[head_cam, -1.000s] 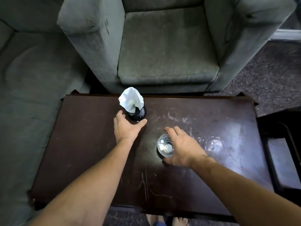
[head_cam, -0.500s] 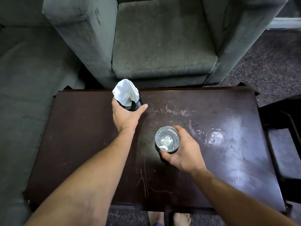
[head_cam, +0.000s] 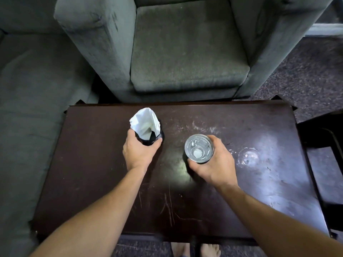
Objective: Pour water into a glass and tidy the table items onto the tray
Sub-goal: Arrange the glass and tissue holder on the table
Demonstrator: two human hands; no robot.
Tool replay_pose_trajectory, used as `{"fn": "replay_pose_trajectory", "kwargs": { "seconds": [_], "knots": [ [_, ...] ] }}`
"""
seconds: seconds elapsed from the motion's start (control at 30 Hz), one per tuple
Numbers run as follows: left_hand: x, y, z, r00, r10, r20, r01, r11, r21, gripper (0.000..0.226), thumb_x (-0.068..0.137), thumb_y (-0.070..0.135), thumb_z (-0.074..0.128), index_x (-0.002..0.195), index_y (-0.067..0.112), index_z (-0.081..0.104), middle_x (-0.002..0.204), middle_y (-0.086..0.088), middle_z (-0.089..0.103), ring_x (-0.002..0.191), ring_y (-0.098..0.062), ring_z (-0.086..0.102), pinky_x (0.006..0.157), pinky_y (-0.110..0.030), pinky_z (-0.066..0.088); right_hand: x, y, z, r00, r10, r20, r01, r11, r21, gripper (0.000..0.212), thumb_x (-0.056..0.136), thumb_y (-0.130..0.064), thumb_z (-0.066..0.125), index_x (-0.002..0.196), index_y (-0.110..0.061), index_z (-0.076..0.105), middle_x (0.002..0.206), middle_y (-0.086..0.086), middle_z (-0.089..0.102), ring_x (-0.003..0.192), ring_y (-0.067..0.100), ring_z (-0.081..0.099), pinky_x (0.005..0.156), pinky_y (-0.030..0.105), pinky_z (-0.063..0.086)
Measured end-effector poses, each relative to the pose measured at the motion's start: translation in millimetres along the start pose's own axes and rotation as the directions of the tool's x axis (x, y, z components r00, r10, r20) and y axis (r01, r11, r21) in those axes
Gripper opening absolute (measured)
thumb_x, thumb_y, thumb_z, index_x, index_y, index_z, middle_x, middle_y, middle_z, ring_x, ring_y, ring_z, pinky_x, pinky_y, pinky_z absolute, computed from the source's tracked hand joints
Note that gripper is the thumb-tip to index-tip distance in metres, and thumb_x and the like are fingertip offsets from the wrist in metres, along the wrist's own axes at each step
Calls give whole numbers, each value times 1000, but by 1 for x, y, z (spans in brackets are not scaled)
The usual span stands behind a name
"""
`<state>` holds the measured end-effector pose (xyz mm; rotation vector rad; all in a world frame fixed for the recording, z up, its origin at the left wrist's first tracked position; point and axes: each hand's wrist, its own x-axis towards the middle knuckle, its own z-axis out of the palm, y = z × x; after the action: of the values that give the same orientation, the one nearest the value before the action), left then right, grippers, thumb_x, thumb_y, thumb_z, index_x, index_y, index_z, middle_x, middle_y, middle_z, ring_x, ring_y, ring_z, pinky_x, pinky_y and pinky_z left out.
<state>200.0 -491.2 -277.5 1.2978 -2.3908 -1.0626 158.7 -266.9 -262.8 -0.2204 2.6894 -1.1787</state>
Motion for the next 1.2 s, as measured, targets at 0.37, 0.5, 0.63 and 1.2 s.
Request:
{"fn": "replay_pose_trajectory", "kwargs": {
  "seconds": [0.37,0.5,0.63,1.2],
  "knots": [
    [-12,-13,-14,999,21,44,-19,999,-40,67,54,55,88,106,34,51,101,13,68,98,-14,66,84,-36,58,8,-9,11,998,41,-42,-39,998,53,74,54,-52,81,119,-47,46,102,-27,63,97,-2,58,88,21,47],
    [-13,-13,-9,999,19,39,-18,999,-39,69,53,56,87,107,33,50,104,12,67,100,-14,64,86,-37,57,10,-10,18,997,57,-43,-54,997,59,79,55,-53,82,125,-41,48,112,-20,65,103,2,61,92,24,50],
    [-14,-16,-7,1000,15,28,-14,1000,-21,70,53,59,85,106,33,48,103,13,64,99,-15,63,84,-37,57,11,-7,21,994,87,-66,-82,994,75,79,54,-52,82,125,-41,48,113,-20,65,103,4,61,92,25,50],
    [-34,-11,-47,992,5,125,2,998,-58,129,50,82,76,153,43,8,157,20,32,142,-13,41,113,-46,41,0,-16,-6,996,81,31,-79,996,-36,130,56,-54,92,156,-26,15,153,1,36,143,19,33,116,38,35]
  ]
}}
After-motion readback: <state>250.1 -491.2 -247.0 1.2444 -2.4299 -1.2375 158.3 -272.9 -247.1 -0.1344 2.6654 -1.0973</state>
